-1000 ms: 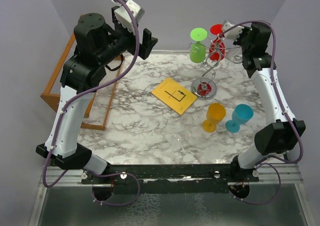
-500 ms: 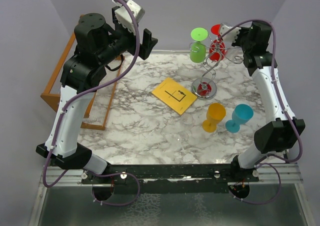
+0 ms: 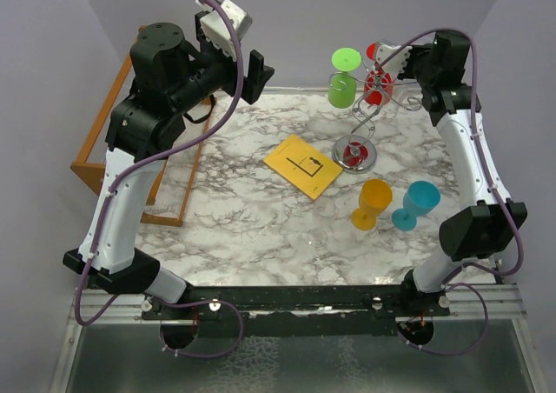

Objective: Place the wine glass upside down on the wine glass rack

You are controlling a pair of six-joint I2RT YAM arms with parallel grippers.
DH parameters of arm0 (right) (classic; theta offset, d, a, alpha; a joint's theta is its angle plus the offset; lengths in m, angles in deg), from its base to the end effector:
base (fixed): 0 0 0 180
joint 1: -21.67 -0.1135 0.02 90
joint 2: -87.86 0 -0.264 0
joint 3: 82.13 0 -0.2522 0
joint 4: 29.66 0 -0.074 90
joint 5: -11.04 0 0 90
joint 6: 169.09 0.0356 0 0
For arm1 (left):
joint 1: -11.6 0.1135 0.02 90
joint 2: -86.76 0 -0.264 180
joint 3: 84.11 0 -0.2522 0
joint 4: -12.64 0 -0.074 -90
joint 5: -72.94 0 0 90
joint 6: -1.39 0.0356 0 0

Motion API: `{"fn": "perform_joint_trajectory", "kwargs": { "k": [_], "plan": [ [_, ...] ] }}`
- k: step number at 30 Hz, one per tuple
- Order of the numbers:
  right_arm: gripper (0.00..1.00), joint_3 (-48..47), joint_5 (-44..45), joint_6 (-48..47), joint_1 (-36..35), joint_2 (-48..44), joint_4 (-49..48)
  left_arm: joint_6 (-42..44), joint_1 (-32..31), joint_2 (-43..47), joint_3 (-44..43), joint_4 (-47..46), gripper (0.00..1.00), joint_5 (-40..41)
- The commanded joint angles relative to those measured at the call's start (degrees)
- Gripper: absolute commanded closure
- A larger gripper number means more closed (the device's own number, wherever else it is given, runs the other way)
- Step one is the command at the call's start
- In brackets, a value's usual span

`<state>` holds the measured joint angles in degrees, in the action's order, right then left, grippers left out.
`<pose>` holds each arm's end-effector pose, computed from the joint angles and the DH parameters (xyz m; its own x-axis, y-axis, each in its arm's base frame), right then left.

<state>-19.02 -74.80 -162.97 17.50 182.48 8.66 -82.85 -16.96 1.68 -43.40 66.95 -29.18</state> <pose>0.3791 0.0250 0.4419 -0.0264 -0.9962 -0.0825 -0.2745 0.0866 -0.9577 0.2192 -0.1278 0.5809 0.0639 0.0769 -0.9950 0.6487 0.7544 0.1000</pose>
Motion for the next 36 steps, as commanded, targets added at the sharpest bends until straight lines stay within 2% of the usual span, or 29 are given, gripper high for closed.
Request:
{"fn": "perform_joint_trajectory", "kwargs": {
  "k": [1, 19, 36],
  "plan": [
    [0.99, -3.54, -4.69, -6.67, -0.14, 0.33, 10.35, 0.20, 0.43, -0.28, -0.89, -0.45, 0.18, 0.43],
    [0.99, -4.77, -7.09, -7.36, -0.14, -1.59, 19.02, 0.35, 0.43, -0.27, -0.62, -0.34, 0.18, 0.34],
    [0.99, -2.03, -2.23, -6.17, -0.14, -5.66, 20.26, 0.39, 0.54, 0.26, -0.28, -0.47, 0.18, 0.01]
  ]
}}
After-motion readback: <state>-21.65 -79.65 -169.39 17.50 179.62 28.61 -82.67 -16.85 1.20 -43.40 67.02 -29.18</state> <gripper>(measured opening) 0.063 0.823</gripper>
